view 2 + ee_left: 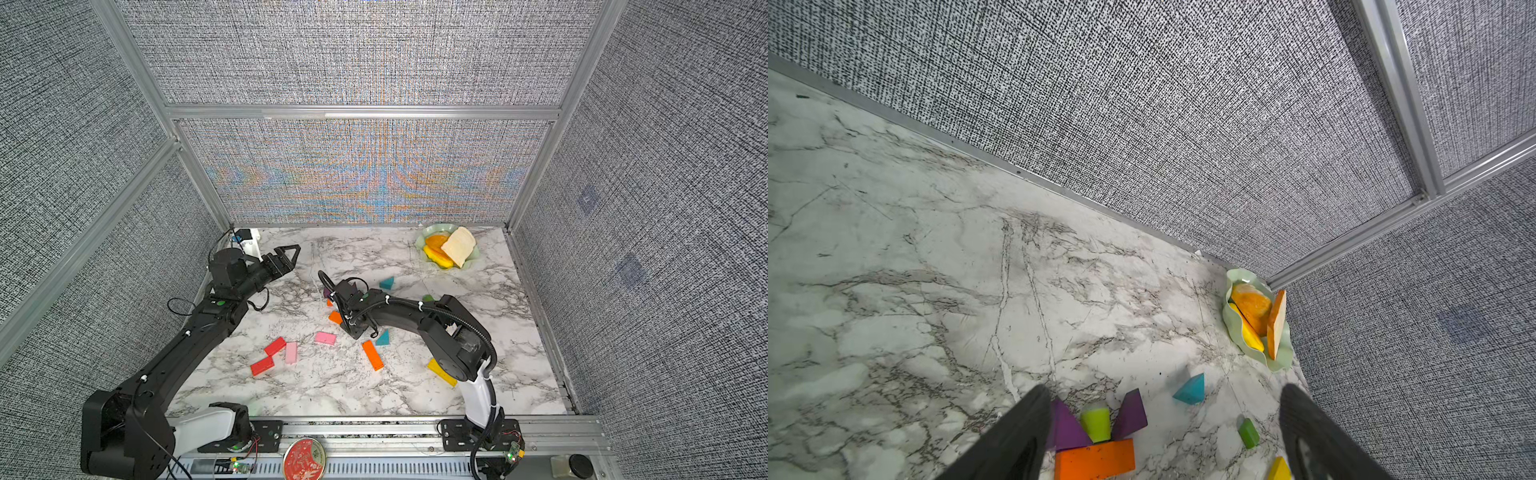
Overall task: Assemble a carrot with building blocks
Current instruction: Place the building block at the center of the board.
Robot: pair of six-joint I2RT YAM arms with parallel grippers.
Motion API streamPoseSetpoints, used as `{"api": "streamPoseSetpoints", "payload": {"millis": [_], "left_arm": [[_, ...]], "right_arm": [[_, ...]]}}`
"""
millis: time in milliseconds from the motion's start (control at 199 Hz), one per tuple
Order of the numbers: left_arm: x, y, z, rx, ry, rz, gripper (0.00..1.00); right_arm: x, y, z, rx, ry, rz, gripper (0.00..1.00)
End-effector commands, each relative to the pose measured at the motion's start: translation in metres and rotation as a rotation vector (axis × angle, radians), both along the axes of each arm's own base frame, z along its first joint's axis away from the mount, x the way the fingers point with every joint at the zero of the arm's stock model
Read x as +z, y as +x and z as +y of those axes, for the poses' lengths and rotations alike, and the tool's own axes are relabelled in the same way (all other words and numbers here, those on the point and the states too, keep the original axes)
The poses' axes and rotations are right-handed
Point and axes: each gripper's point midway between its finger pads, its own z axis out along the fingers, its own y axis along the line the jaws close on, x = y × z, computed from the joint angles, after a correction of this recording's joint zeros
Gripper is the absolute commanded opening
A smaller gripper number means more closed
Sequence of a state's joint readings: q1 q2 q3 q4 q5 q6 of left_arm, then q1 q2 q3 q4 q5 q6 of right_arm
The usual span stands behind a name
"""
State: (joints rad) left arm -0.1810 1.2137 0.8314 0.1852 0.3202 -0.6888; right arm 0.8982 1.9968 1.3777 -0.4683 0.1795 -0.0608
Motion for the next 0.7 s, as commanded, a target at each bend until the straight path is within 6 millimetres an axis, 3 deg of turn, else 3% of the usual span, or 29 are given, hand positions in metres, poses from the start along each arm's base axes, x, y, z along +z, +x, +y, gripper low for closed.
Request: {"api": "streamPoseSetpoints", "payload": {"millis": [0, 155, 216, 512, 697], "left_arm": [[0.005, 0.000, -0.003, -0.018, -0.011, -0.022, 0.87], [0.007, 0.000, -0.003, -0.018, -0.013, -0.028, 0.87], [0.007, -0.001, -0.003, -0.019, -0.013, -0.027, 0.87], [0.009, -0.002, -0.005, -0.029, -0.024, -0.030, 0.87], [0.010, -0.002, -0.005, -0.029, -0.027, -0.034, 0.87]], "right_arm": [[-0.003, 0.010, -0.004, -0.058, -0.009, -0.032, 0.62], [-0.012, 0.025, -0.008, -0.108, -0.038, -0.054, 0.61], [-0.011, 0.029, -0.007, -0.119, -0.029, -0.057, 0.56], [-0.004, 0.019, 0.004, -0.103, 0.042, -0.001, 0.54], [-0.007, 0.013, 0.012, -0.106, 0.073, 0.030, 0.69]]}}
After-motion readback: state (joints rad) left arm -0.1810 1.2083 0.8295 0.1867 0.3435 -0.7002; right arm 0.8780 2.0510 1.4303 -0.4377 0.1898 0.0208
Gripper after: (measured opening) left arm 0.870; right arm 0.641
